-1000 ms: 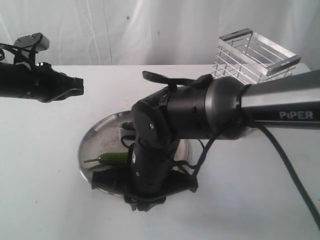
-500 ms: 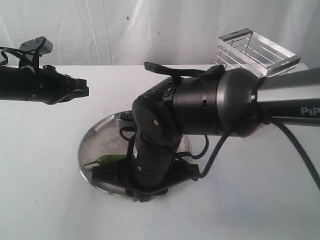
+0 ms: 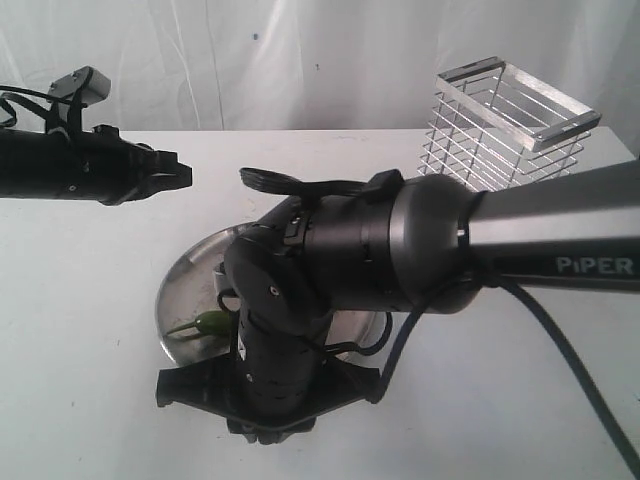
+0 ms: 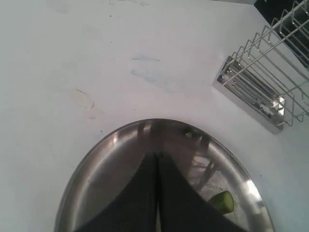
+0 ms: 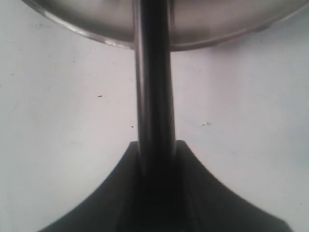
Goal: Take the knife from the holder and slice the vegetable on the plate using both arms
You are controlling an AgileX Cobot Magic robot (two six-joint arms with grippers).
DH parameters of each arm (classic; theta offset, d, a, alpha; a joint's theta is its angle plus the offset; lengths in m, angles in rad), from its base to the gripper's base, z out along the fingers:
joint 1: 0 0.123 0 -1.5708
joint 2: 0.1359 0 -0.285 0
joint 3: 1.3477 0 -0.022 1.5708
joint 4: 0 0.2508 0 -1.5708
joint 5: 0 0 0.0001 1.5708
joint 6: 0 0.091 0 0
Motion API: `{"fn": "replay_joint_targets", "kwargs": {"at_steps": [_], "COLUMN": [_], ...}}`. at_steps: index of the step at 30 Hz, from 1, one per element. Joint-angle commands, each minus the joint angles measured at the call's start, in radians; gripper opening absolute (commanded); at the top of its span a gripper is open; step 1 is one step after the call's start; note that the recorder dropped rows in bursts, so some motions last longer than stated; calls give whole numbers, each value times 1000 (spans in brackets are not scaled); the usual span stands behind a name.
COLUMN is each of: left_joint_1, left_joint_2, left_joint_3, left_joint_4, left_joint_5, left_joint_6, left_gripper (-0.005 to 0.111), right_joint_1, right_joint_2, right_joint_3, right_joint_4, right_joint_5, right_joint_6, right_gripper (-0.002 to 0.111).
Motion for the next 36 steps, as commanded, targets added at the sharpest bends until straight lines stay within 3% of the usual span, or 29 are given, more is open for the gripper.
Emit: {"fn": "replay_joint_targets", "kwargs": {"at_steps": [1, 16, 25, 29, 36], "left_joint_1": [3, 3, -1, -43, -151], "left_joint_2": [-2, -2, 90, 150, 180], "left_joint_3": [2, 2, 2, 2, 2], "left_joint_4": [-15, -9, 19, 51, 115], "left_joint_5": [47, 107, 229, 279, 214], "left_joint_6": [4, 6, 22, 21, 69], "left_gripper": [0, 0, 0, 0, 0], "right_joint_1": [2, 2, 2, 2, 2], "right_joint_2": [10, 54, 54, 54, 54], "right_joint_3": [-7, -7, -7, -7, -7], "right_joint_4": [-10, 16, 16, 16, 16], "right_joint_5": [12, -1, -14, -14, -14], "right_joint_6": [7, 14, 14, 8, -8], "right_gripper": [0, 0, 0, 0, 0]}}
